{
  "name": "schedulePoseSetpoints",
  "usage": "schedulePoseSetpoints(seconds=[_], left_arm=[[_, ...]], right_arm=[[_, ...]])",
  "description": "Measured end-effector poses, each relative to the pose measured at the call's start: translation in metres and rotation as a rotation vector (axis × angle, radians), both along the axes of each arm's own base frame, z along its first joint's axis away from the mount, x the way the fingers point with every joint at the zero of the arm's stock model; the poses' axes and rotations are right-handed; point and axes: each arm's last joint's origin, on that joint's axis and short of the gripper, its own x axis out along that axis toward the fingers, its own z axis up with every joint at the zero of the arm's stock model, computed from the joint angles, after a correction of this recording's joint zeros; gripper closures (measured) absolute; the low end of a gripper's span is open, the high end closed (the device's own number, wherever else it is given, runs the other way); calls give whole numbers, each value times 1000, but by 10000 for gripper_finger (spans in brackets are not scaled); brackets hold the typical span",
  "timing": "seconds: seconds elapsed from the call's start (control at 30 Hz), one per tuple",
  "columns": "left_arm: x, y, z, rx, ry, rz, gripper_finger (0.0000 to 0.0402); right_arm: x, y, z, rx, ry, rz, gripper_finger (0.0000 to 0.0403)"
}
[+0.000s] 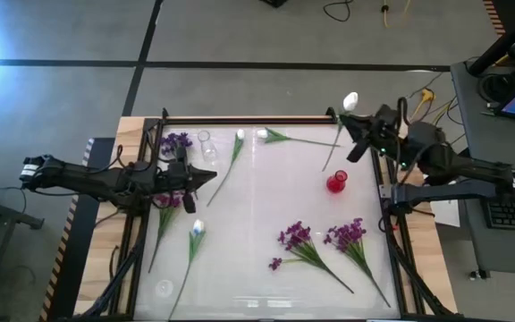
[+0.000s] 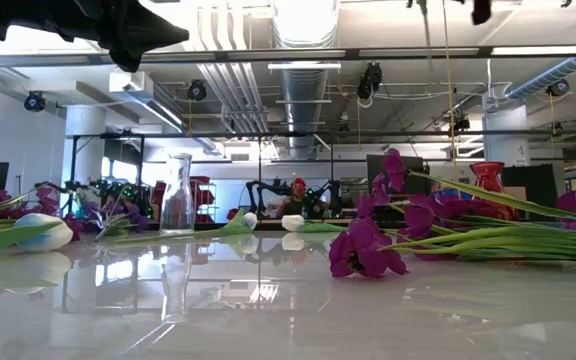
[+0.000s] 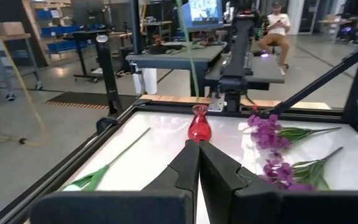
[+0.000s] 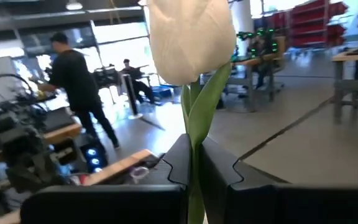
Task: Sort flowers into vase by color
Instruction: Put the middle right white tulip into the red vase
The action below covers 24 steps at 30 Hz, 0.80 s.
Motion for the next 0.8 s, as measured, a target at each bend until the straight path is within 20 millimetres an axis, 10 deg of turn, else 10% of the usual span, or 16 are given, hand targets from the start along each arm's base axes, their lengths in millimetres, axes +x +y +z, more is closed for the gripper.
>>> schedulePoseSetpoints(seconds=[0.8], left_arm=[[6,0,-2,1,-3,13,402]], right_arm=[[-42,20,-28,-70,51,-40,390]])
